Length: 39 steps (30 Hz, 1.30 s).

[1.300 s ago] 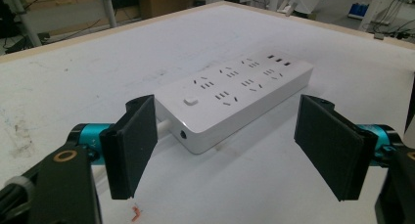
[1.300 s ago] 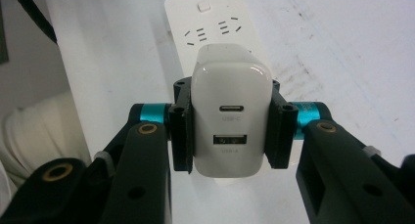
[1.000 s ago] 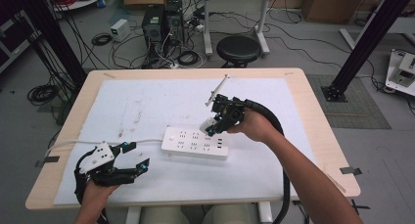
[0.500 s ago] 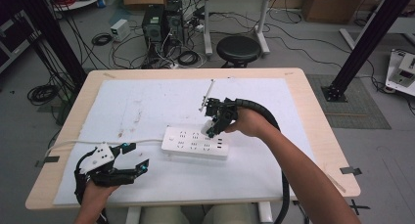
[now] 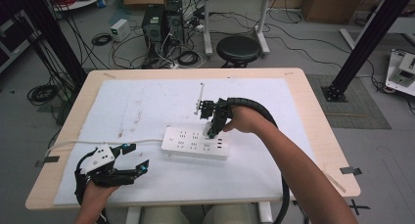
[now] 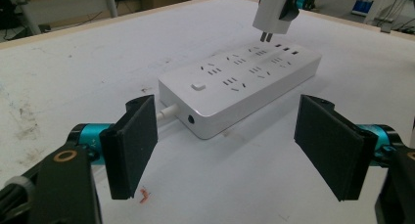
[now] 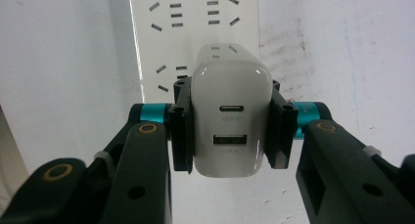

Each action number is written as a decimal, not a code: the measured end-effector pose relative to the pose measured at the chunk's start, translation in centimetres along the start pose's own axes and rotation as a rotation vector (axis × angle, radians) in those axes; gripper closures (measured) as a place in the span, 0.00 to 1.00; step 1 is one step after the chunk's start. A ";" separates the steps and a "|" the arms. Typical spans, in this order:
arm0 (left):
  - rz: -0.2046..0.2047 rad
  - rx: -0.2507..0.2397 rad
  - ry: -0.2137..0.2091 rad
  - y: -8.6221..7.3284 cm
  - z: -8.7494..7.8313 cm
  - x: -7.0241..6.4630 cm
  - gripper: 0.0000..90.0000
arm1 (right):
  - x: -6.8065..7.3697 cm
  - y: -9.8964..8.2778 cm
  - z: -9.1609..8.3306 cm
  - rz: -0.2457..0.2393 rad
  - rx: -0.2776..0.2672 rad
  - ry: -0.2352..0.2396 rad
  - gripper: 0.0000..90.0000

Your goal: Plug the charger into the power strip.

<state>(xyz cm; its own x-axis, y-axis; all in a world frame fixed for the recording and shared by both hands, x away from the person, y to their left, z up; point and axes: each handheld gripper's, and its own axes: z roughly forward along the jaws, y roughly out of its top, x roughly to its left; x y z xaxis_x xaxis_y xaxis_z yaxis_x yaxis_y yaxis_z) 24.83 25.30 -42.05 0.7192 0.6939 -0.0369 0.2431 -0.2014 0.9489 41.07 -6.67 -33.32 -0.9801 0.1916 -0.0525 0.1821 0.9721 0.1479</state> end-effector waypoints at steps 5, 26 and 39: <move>-0.004 -0.004 0.002 -0.1 0.0 0.1 0.27 | 0.0 0.8 0.4 -0.026 0.033 0.002 0.71; -0.011 -0.002 0.004 -0.3 0.0 0.4 0.27 | 0.1 3.1 2.1 -0.100 0.160 0.001 0.71; -0.007 -0.003 0.006 -0.1 0.1 0.5 0.27 | 0.2 3.3 3.0 -0.110 0.195 -0.002 0.71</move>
<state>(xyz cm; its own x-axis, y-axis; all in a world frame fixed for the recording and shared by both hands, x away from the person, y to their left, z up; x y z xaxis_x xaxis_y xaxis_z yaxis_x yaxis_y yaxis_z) 25.26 25.58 -42.18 0.7136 0.6993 -0.0416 0.2459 -0.1944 0.9496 41.73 -3.03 -35.85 -0.9947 0.0834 -0.0593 0.0866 0.9948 -0.0529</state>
